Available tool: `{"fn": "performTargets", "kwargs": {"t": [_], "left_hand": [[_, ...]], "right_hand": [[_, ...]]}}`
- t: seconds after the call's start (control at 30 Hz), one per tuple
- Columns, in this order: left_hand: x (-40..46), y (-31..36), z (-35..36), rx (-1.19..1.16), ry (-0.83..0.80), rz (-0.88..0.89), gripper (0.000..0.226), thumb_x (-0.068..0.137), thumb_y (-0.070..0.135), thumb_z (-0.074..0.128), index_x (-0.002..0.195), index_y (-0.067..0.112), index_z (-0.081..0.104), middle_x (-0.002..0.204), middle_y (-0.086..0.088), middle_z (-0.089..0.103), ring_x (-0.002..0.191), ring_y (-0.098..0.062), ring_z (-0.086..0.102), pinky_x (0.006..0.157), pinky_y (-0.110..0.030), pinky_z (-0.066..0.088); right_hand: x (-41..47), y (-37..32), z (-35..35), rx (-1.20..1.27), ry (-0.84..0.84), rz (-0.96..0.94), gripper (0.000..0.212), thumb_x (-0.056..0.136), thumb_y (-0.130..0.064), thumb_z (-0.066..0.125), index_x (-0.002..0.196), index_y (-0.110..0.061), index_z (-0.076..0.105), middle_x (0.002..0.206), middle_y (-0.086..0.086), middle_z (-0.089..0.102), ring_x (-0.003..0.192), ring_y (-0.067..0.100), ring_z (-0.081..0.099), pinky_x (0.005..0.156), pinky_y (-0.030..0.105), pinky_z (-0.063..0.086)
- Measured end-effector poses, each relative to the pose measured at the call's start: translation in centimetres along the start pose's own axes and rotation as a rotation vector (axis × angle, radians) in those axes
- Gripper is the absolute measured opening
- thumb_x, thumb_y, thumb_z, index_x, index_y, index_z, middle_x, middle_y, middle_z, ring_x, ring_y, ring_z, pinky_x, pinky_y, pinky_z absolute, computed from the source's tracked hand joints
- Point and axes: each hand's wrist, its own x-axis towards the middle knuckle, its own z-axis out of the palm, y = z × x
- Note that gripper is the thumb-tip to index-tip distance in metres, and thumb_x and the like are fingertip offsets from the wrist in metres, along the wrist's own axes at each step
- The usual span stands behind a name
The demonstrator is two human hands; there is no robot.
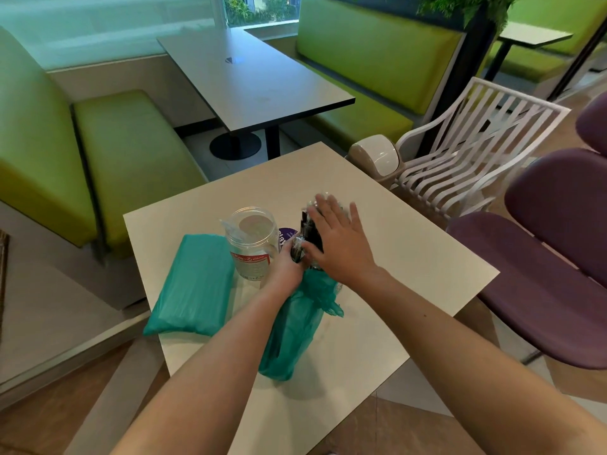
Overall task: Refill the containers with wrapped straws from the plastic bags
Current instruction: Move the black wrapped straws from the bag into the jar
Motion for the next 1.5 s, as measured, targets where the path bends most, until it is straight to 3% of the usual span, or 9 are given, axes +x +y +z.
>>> {"fn": "performTargets", "kwargs": {"t": [0.1, 0.27, 0.43, 0.63, 0.83, 0.97, 1.17, 1.27, 1.5], "left_hand": [[-0.1, 0.0, 0.1, 0.003, -0.002, 0.01, 0.062, 0.096, 0.04, 0.057, 0.151, 0.036, 0.027, 0.147, -0.006, 0.047, 0.13, -0.031, 0.048, 0.101, -0.044, 0.044], [-0.1, -0.2, 0.2, 0.017, 0.003, 0.014, 0.063, 0.096, 0.045, 0.054, 0.151, 0.032, 0.027, 0.148, -0.007, 0.046, 0.133, -0.03, 0.046, 0.103, -0.045, 0.042], [0.0, -0.3, 0.2, 0.004, 0.003, 0.018, 0.062, 0.095, 0.047, 0.055, 0.15, 0.034, 0.028, 0.147, -0.006, 0.048, 0.131, -0.03, 0.048, 0.104, -0.048, 0.043], [0.2, -0.1, 0.2, 0.027, -0.006, 0.006, 0.064, 0.095, 0.046, 0.055, 0.151, 0.034, 0.026, 0.148, -0.005, 0.046, 0.132, -0.03, 0.047, 0.105, -0.047, 0.042], [0.5, -0.4, 0.2, -0.066, -0.035, 0.027, 0.064, 0.094, 0.041, 0.06, 0.15, 0.03, 0.032, 0.144, -0.005, 0.051, 0.129, -0.028, 0.05, 0.107, -0.043, 0.041], [0.2, -0.5, 0.0, -0.208, -0.063, 0.044, 0.063, 0.093, 0.032, 0.063, 0.149, 0.032, 0.035, 0.138, -0.001, 0.056, 0.125, -0.022, 0.053, 0.107, -0.041, 0.042], [-1.0, -1.5, -1.0, -0.286, 0.048, 0.018, 0.048, 0.095, 0.04, 0.059, 0.134, 0.014, 0.051, 0.123, -0.006, 0.063, 0.115, -0.023, 0.057, 0.096, -0.038, 0.046], [-1.4, -1.7, -2.1, -0.335, 0.059, 0.012, 0.038, 0.096, 0.042, 0.057, 0.116, 0.009, 0.061, 0.101, -0.001, 0.066, 0.094, -0.019, 0.06, 0.071, -0.028, 0.043], [-2.7, -2.1, -3.8, -0.427, 0.091, -0.004, 0.013, 0.099, 0.031, 0.054, 0.089, 0.024, 0.058, 0.085, 0.011, 0.06, 0.078, -0.002, 0.054, 0.063, -0.013, 0.042]], "right_hand": [[1.1, 0.5, -0.7, 0.054, -0.03, 0.129, 0.074, 0.083, -0.069, 0.053, 0.146, -0.047, 0.023, 0.162, 0.003, 0.004, 0.147, 0.038, 0.009, 0.109, 0.065, 0.019], [1.6, 1.3, -0.7, 0.279, -0.095, 0.102, 0.055, 0.086, -0.044, 0.067, 0.136, -0.042, 0.045, 0.146, 0.003, 0.032, 0.123, 0.031, 0.043, 0.09, 0.048, 0.05], [2.1, 2.1, -0.7, 0.336, -0.043, 0.059, 0.045, 0.086, -0.018, 0.069, 0.128, -0.025, 0.056, 0.133, 0.006, 0.046, 0.119, 0.029, 0.045, 0.091, 0.047, 0.05], [1.7, 2.2, -0.5, 0.257, 0.139, 0.004, 0.035, 0.093, -0.017, 0.059, 0.127, -0.022, 0.058, 0.14, 0.003, 0.049, 0.119, 0.027, 0.047, 0.09, 0.042, 0.052], [0.3, 2.1, 1.0, 0.191, 0.095, -0.011, 0.041, 0.103, -0.027, 0.041, 0.143, -0.024, 0.045, 0.155, -0.001, 0.034, 0.135, 0.031, 0.036, 0.114, 0.043, 0.03], [-0.1, 0.9, 0.0, 0.144, 0.19, 0.036, 0.04, 0.098, -0.031, 0.048, 0.137, -0.022, 0.05, 0.153, 0.003, 0.035, 0.143, 0.029, 0.023, 0.119, 0.043, 0.012], [-2.0, -2.4, -1.6, 0.194, 0.312, 0.16, 0.017, 0.087, -0.02, 0.058, 0.104, -0.02, 0.061, 0.117, 0.005, 0.053, 0.108, 0.025, 0.04, 0.09, 0.039, 0.035], [-2.9, -3.9, -1.3, 0.308, 0.276, 0.105, 0.011, 0.084, -0.012, 0.054, 0.092, -0.017, 0.06, 0.098, 0.003, 0.055, 0.094, 0.022, 0.045, 0.084, 0.037, 0.041], [-3.9, -6.8, 0.4, 0.797, -0.166, 0.345, 0.017, 0.097, -0.011, 0.048, 0.108, -0.015, 0.059, 0.099, 0.002, 0.061, 0.077, 0.008, 0.056, 0.064, 0.021, 0.046]]}}
